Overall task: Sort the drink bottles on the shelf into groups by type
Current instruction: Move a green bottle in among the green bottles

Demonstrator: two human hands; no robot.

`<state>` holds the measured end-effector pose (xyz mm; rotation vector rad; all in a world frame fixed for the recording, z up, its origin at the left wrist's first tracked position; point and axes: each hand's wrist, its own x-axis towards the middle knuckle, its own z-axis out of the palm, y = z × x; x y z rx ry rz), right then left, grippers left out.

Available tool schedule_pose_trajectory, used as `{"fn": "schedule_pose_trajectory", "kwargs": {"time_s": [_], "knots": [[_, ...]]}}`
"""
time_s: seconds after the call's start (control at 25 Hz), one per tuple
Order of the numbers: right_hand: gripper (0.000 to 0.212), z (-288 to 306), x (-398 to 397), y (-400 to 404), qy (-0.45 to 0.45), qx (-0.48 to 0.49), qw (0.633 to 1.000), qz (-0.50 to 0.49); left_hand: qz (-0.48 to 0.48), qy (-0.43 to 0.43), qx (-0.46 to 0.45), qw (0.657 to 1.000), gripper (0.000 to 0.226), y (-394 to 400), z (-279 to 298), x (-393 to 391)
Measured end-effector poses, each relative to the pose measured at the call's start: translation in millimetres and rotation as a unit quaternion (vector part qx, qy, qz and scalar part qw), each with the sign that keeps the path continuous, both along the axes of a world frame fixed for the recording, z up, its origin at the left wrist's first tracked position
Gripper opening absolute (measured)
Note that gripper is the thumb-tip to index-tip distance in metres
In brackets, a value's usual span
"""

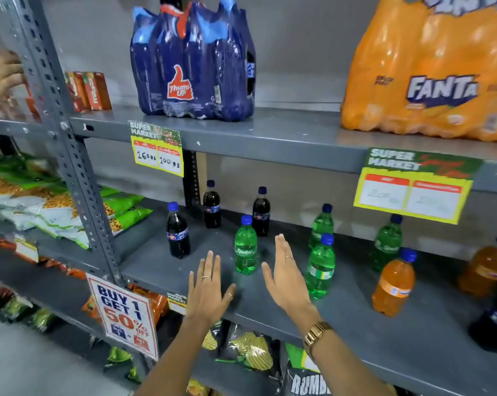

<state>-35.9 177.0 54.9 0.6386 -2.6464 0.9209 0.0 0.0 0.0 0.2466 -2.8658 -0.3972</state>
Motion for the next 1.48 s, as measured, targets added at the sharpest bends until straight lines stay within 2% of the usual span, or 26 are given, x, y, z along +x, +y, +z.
{"fn": "schedule_pose_trajectory", "kwargs": {"time_s": [0.16,0.36,0.44,0.48,0.56,0.64,0.8,1.04,1.16,1.48], "knots": [[0.075,-14.8,-22.1,-25.3,-0.091,-0.067,0.994,-0.002,0.009,-0.096,0.001,0.995,0.083,-11.1,-24.3,-8.1],[0.093,-32.5,-49.8,-47.6,-0.159,-0.122,0.980,-0.009,0.021,-0.071,0.003,0.997,0.083,-13.4,-40.6,-14.3],[0.088,-38.7,-58.2,-52.3,-0.189,-0.145,0.971,-0.017,0.019,-0.069,0.009,0.997,0.084,-15.0,-43.7,-16.4],[0.079,-41.9,-59.9,-54.3,-0.195,-0.147,0.970,-0.020,0.019,-0.069,0.010,0.997,0.084,-15.0,-44.1,-16.2],[0.056,-46.8,-60.0,-56.1,-0.195,-0.135,0.971,-0.023,0.019,-0.073,0.010,0.997,0.085,-15.9,-45.0,-16.4],[0.047,-47.8,-58.7,-55.2,-0.194,-0.129,0.972,-0.016,0.021,-0.076,0.011,0.997,0.085,-16.0,-44.1,-16.5],[0.046,-50.0,-44.8,-39.6,-0.188,-0.131,0.973,0.001,0.020,-0.107,0.005,0.994,0.083,-15.0,-38.9,-15.9],[0.051,-56.7,-7.3,12.8,-0.167,-0.117,0.979,-0.026,0.020,-0.159,0.006,0.987,0.071,12.0,-21.9,-4.4],[0.056,-57.1,12.3,47.9,-0.154,-0.112,0.981,-0.041,-0.009,-0.159,-0.013,0.987,0.067,41.7,-17.0,4.2],[0.052,-59.8,52.1,154.7,-0.130,-0.130,0.972,-0.146,-0.126,-0.164,-0.039,0.978,0.060,142.4,-12.3,15.6]]}}
